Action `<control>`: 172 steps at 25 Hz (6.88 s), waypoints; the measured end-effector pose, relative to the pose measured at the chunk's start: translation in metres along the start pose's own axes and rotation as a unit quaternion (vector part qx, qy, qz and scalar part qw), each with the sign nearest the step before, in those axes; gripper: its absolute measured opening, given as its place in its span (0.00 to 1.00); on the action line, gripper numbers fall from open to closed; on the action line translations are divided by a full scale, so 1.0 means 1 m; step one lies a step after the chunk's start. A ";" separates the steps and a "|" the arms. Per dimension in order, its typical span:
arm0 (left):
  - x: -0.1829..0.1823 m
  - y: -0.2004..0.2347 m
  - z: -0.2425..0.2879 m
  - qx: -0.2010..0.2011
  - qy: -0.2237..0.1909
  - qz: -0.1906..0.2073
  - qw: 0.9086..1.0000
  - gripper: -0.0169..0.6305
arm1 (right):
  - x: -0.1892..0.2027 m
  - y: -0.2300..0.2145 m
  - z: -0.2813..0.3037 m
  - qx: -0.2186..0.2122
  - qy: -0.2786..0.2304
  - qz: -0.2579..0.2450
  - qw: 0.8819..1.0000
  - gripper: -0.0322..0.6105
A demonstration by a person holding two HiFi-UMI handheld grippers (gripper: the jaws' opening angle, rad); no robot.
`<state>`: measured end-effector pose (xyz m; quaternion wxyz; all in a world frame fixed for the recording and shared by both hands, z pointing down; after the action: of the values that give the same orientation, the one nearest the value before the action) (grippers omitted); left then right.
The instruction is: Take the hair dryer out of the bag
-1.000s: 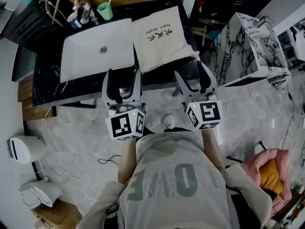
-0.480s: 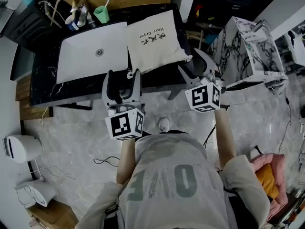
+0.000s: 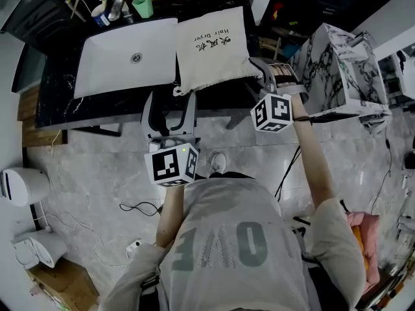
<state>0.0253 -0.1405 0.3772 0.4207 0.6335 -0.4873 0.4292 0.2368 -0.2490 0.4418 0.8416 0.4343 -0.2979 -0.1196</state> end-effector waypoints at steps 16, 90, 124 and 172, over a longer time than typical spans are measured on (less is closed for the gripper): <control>-0.005 0.016 -0.002 -0.024 -0.007 0.002 1.000 0.52 | -0.063 -0.059 -0.001 0.059 -0.044 -0.020 0.997 0.12; 0.154 -0.033 0.196 0.194 0.436 0.079 0.875 0.46 | -0.064 -0.078 -0.001 0.060 -0.118 0.137 0.982 0.12; 0.112 -0.052 0.130 0.227 0.468 0.046 0.853 0.45 | -0.062 -0.075 0.001 0.098 -0.076 0.140 0.982 0.12; 0.076 -0.033 0.025 0.177 0.447 -0.140 0.866 0.45 | -0.081 -0.049 -0.015 0.107 -0.060 0.097 0.988 0.12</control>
<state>0.0733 -0.1784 0.4390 0.5300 0.4995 -0.0694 0.6817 0.1843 -0.2303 0.3636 0.7785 0.4827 -0.4000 -0.0308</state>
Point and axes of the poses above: the fingertips, and each gripper's own axes: z forward along the fingers, y to its left, x out of its underside, the point moved 7 cm from there along -z, backward along the fingers, and after that the axes turned 15 degrees about -y, right-handed, at the moved point
